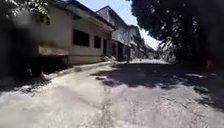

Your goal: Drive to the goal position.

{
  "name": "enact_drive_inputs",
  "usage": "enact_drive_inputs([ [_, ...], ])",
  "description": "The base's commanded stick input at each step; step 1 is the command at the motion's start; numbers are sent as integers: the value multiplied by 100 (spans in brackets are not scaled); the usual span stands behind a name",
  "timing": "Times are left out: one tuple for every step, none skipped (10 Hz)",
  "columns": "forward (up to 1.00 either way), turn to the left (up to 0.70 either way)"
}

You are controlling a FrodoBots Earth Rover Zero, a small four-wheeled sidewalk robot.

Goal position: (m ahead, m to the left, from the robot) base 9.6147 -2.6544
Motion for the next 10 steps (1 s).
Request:
enact_drive_inputs([
  [85,0],
  [85,0],
  [85,0],
  [85,0],
  [85,0],
  [85,0],
  [85,0],
  [85,0],
  [85,0],
  [85,0],
])
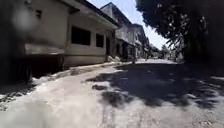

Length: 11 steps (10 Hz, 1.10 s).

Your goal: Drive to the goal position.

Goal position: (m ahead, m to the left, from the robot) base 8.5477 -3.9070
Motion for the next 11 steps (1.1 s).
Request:
enact_drive_inputs([
  [85,0],
  [85,0],
  [85,0],
  [85,0],
  [85,-3],
  [85,-17],
  [85,-32],
  [85,-34],
  [85,-34],
  [85,-34],
  [85,-34],
])
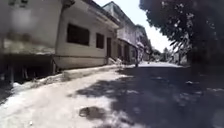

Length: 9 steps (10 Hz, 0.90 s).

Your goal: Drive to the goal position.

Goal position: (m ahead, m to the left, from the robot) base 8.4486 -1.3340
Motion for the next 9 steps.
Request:
enact_drive_inputs([
  [85,-34],
  [85,-34],
  [85,-34],
  [85,-34],
  [85,-34],
  [85,-34],
  [85,-34],
  [85,-4],
  [85,0],
])
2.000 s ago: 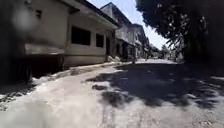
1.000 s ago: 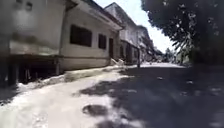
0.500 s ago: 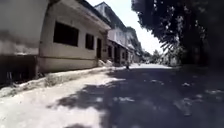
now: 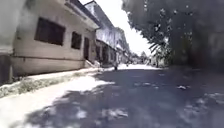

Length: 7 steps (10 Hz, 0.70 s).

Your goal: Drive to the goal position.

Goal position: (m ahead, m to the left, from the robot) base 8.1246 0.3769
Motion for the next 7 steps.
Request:
enact_drive_inputs([
  [85,0],
  [85,0],
  [85,0],
  [85,0],
  [85,0],
  [85,0],
  [85,0],
])
